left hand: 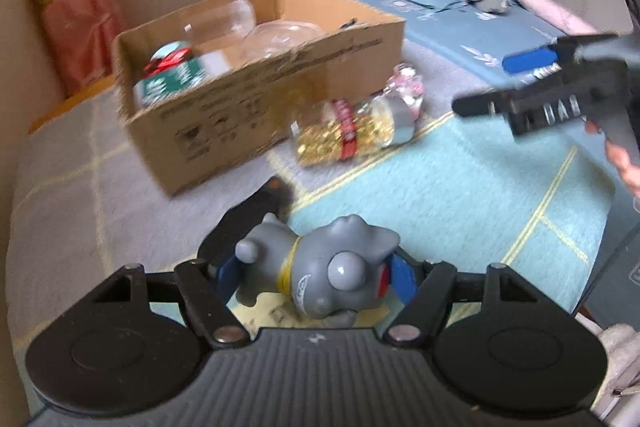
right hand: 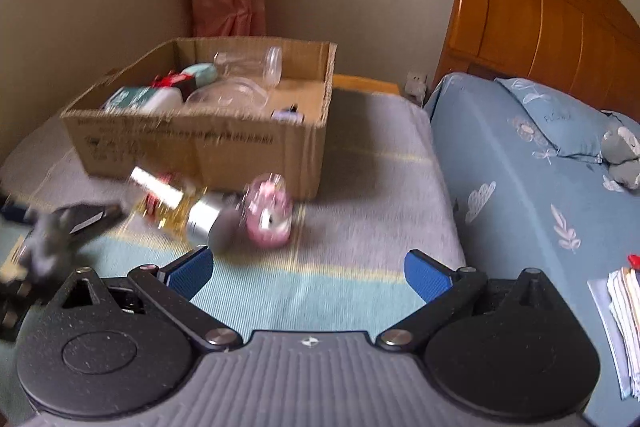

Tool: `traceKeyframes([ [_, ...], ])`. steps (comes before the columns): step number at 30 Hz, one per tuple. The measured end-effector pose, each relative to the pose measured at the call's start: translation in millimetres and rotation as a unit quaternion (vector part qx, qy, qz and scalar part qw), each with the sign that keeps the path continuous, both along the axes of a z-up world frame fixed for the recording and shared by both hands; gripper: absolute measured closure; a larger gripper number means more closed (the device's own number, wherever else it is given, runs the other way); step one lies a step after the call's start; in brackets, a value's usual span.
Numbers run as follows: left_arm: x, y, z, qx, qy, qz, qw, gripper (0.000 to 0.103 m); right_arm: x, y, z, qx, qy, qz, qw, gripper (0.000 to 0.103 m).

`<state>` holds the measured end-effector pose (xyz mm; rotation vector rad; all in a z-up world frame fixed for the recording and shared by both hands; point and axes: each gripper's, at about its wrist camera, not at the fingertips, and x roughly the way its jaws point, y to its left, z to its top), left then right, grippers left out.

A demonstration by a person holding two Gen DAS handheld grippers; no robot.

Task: Organize rigid objects
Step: 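Lower left tool onto grey elephant figurine and close on it, then grasp pink keychain jar with right tool while left tool holds elephant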

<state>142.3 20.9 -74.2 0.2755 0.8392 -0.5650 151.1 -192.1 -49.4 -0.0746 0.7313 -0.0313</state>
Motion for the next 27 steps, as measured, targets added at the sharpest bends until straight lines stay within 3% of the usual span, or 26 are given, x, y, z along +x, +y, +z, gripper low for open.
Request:
traceKeyframes([
  [7, -1, 9, -2, -0.016, 0.008, 0.025, 0.9995, 0.031, 39, -3, 5, 0.005, -0.010, -0.015, 1.000, 0.000],
  [13, -1, 8, -2, -0.017, 0.008, 0.028, 0.9994, 0.030, 61, -7, -8, 0.012, 0.008, -0.028, 1.000, 0.000],
  [18, -2, 10, -2, -0.020, 0.010, 0.030, 0.9993, 0.030, 54, -24, -13, 0.029, 0.016, -0.047, 0.998, 0.000],
  [24, -1, 8, -2, -0.015, 0.007, 0.028, 0.9995, 0.030, 42, -39, -24, -0.001, 0.038, -0.059, 0.998, 0.000],
  [27, -1, 9, -2, -0.016, 0.009, 0.028, 0.9994, 0.030, 36, -44, -29, 0.010, 0.040, -0.051, 0.998, 0.000],
])
